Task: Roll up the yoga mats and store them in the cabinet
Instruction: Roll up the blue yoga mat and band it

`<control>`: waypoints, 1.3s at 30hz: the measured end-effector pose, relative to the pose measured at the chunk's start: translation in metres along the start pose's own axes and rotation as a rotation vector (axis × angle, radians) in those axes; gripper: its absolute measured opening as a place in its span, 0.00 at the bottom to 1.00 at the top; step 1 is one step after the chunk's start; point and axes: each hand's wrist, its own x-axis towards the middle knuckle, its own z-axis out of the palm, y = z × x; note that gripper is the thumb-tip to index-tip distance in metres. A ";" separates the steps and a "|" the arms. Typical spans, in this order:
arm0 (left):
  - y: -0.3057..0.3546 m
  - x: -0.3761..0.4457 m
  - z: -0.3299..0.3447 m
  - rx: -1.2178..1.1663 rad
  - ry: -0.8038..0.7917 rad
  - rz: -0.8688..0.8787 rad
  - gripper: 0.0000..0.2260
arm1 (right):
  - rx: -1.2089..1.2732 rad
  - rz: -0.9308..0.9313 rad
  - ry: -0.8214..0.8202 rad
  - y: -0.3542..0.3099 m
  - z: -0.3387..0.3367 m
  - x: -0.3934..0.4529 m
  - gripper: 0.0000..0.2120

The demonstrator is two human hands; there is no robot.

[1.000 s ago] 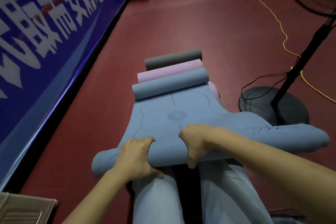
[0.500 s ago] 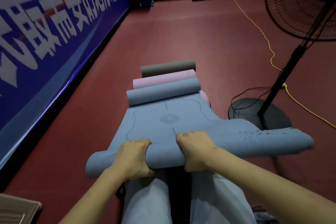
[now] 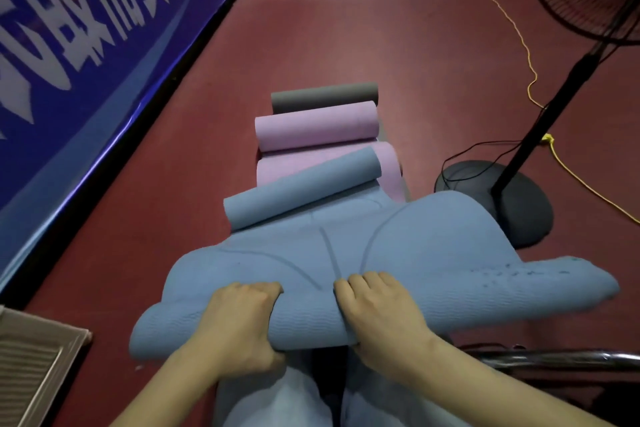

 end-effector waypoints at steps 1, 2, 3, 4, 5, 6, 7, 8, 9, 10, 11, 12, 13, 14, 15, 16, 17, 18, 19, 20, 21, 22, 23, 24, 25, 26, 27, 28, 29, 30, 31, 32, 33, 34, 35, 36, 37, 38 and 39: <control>0.000 0.000 0.001 -0.022 0.007 0.000 0.24 | 0.000 -0.014 -0.046 0.000 -0.003 0.005 0.27; 0.001 0.000 0.003 -0.047 0.021 0.001 0.23 | 0.013 -0.037 -0.099 0.001 -0.009 0.011 0.26; 0.001 0.000 0.004 -0.070 0.041 0.004 0.24 | 0.031 -0.049 -0.134 0.006 -0.016 0.018 0.24; 0.000 0.001 0.005 -0.081 0.072 0.017 0.25 | 0.058 -0.055 -0.201 0.012 -0.023 0.026 0.23; 0.001 0.002 0.006 -0.080 0.112 0.041 0.27 | 0.091 -0.056 -0.280 0.018 -0.030 0.034 0.23; 0.002 0.003 0.007 -0.065 0.144 0.065 0.30 | 0.131 -0.050 -0.354 0.024 -0.037 0.041 0.25; 0.003 0.004 0.008 -0.040 0.160 0.084 0.34 | 0.166 -0.038 -0.421 0.029 -0.042 0.047 0.27; 0.004 0.006 0.009 -0.001 0.176 0.093 0.40 | 0.198 -0.025 -0.474 0.033 -0.044 0.052 0.28; 0.006 0.009 0.010 0.047 0.187 0.085 0.46 | 0.218 -0.022 -0.505 0.035 -0.046 0.056 0.28; 0.008 0.011 0.009 0.079 0.175 0.073 0.48 | 0.217 -0.023 -0.516 0.035 -0.047 0.058 0.28; 0.010 0.014 0.006 0.094 0.153 0.062 0.46 | 0.206 -0.014 -0.510 0.034 -0.046 0.058 0.28; 0.010 0.017 0.005 0.106 0.152 0.063 0.40 | 0.194 -0.004 -0.476 0.034 -0.045 0.058 0.29; 0.011 0.018 0.003 0.111 0.159 0.060 0.35 | 0.176 0.009 -0.419 0.031 -0.040 0.055 0.28; 0.010 0.019 0.003 0.109 0.158 0.054 0.31 | 0.156 0.011 -0.337 0.027 -0.034 0.049 0.28; 0.009 0.020 0.003 0.098 0.130 0.044 0.28 | 0.119 -0.003 -0.229 0.021 -0.026 0.043 0.27; 0.008 0.021 0.005 0.085 0.107 0.043 0.25 | 0.048 -0.027 -0.140 0.016 -0.016 0.038 0.28; 0.007 0.021 0.005 0.073 0.095 0.041 0.22 | 0.005 -0.036 -0.127 0.011 -0.013 0.034 0.30; 0.008 0.023 0.004 0.065 0.089 0.035 0.21 | -0.009 -0.024 -0.093 0.008 -0.012 0.032 0.31; 0.009 0.025 0.000 0.058 0.073 0.037 0.20 | -0.006 -0.022 -0.083 0.008 -0.011 0.033 0.31; 0.011 0.025 -0.003 0.044 0.070 0.040 0.20 | 0.015 -0.035 -0.125 0.010 -0.012 0.035 0.29; 0.012 0.026 -0.005 0.025 0.083 0.035 0.20 | 0.031 -0.041 -0.160 0.014 -0.017 0.038 0.26; 0.013 0.027 -0.004 0.001 0.094 0.025 0.21 | 0.047 -0.044 -0.222 0.018 -0.024 0.044 0.23; 0.013 0.026 -0.003 -0.030 0.115 0.018 0.23 | 0.067 -0.055 -0.279 0.023 -0.030 0.051 0.22; 0.013 0.026 0.001 -0.052 0.139 0.023 0.28 | 0.096 -0.053 -0.322 0.028 -0.035 0.058 0.23; 0.012 0.027 0.004 -0.043 0.159 0.042 0.34 | 0.132 -0.042 -0.385 0.032 -0.041 0.065 0.24; 0.011 0.028 0.008 -0.016 0.164 0.052 0.40 | 0.152 -0.043 -0.439 0.034 -0.044 0.070 0.26; 0.012 0.030 0.009 0.033 0.167 0.050 0.43 | 0.160 -0.045 -0.464 0.034 -0.047 0.074 0.26; 0.010 0.033 0.010 0.065 0.177 0.049 0.42 | 0.151 -0.037 -0.464 0.034 -0.047 0.076 0.27; 0.008 0.036 0.010 0.071 0.141 0.050 0.38 | 0.140 -0.027 -0.440 0.033 -0.045 0.075 0.27; 0.006 0.039 0.007 0.068 0.126 0.047 0.33 | 0.125 -0.017 -0.387 0.030 -0.040 0.072 0.26; 0.004 0.040 0.004 0.077 0.123 0.038 0.28 | 0.112 -0.018 -0.306 0.027 -0.034 0.067 0.25; 0.001 0.041 0.002 0.091 0.111 0.040 0.25 | 0.086 -0.030 -0.215 0.024 -0.024 0.061 0.24; 0.000 0.041 -0.002 0.085 0.098 0.046 0.24 | 0.048 -0.054 -0.134 0.020 -0.016 0.055 0.25; -0.001 0.042 -0.005 0.074 0.080 0.051 0.24 | 0.013 -0.074 -0.123 0.017 -0.013 0.051 0.27; 0.001 0.042 -0.009 0.074 0.049 0.051 0.23 | -0.017 -0.078 -0.079 0.016 -0.011 0.051 0.27; 0.003 0.043 -0.011 0.064 0.023 0.044 0.23 | 0.001 -0.072 -0.104 0.018 -0.012 0.052 0.26; 0.006 0.044 -0.013 0.050 0.016 0.031 0.23 | 0.023 -0.065 -0.122 0.021 -0.015 0.055 0.24; 0.008 0.045 -0.014 0.032 0.014 0.011 0.23 | 0.040 -0.059 -0.192 0.025 -0.023 0.061 0.23; 0.010 0.045 -0.014 0.016 0.017 -0.016 0.23 | 0.056 -0.065 -0.258 0.031 -0.029 0.068 0.24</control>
